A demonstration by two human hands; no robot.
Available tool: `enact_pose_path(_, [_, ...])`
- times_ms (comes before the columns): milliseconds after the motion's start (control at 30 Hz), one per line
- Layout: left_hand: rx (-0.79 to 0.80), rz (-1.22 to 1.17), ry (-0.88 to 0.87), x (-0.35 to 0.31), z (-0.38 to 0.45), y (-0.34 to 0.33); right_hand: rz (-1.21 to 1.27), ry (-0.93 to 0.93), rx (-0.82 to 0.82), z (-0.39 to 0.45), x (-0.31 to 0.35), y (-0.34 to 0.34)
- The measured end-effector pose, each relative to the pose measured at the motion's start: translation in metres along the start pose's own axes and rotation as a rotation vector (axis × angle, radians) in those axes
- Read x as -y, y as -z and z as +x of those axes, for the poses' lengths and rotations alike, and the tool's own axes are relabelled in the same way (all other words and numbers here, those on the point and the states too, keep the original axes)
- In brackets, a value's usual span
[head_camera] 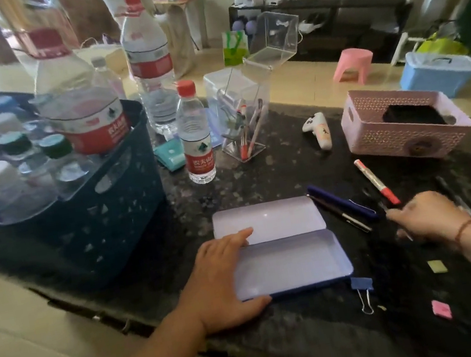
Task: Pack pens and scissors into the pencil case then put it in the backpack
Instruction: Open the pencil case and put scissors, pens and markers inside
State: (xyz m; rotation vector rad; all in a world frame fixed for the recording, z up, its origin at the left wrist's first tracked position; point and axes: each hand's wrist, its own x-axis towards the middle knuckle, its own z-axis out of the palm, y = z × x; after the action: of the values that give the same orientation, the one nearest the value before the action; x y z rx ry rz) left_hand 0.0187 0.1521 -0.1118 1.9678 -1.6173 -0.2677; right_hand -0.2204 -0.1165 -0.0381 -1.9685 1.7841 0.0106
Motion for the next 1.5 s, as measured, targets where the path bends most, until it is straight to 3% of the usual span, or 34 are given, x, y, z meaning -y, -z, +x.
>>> enact_pose_path(100, [0.002, -0.003, 0.01, -0.002, -0.001, 0.001, 0.506, -0.108, 0.185, -0.02, -0.025, 0.009])
enact_pose_path(167, [0.005, -0.009, 0.016, -0.002, -0.001, 0.001, 0.663, -0.085, 0.197, -0.039, -0.034, 0.01])
enact_pose_path(233, [0.004, -0.016, 0.024, -0.001, 0.0, 0.0, 0.69, 0.055, 0.134, -0.063, -0.026, 0.004])
enact_pose_path(367, [-0.022, -0.052, 0.021, 0.0, 0.0, -0.001, 0.442, 0.48, 0.142, -0.095, 0.022, -0.036])
enact_pose_path(500, [-0.078, -0.092, 0.02, -0.002, -0.002, -0.001, -0.08, 0.621, 0.001, -0.095, 0.063, -0.069])
enact_pose_path(733, [-0.067, 0.012, -0.035, 0.005, 0.001, -0.007, -0.202, 0.656, 0.059, -0.095, 0.083, -0.087])
enact_pose_path(900, [-0.078, -0.004, -0.049, 0.007, 0.001, -0.009, -0.273, 0.7, -0.053, -0.094, 0.075, -0.101])
enact_pose_path(1000, [-0.086, 0.009, -0.05, 0.008, 0.001, -0.01, -0.12, 0.744, -0.122, -0.091, 0.067, -0.101])
enact_pose_path(1067, [-0.095, -0.003, -0.051, 0.009, 0.001, -0.009, 0.05, 0.73, -0.279, -0.081, 0.057, -0.094])
enact_pose_path(1167, [-0.09, -0.041, -0.028, 0.009, 0.001, -0.009, 0.167, 0.533, -0.432, -0.048, 0.031, -0.073])
enact_pose_path(1267, [-0.071, -0.13, 0.052, 0.009, 0.0, -0.009, 0.019, 0.336, -0.325, -0.013, 0.01, -0.057])
enact_pose_path(1500, [-0.076, -0.15, 0.011, 0.014, 0.002, -0.01, -0.16, 0.317, -0.203, 0.012, 0.012, -0.051])
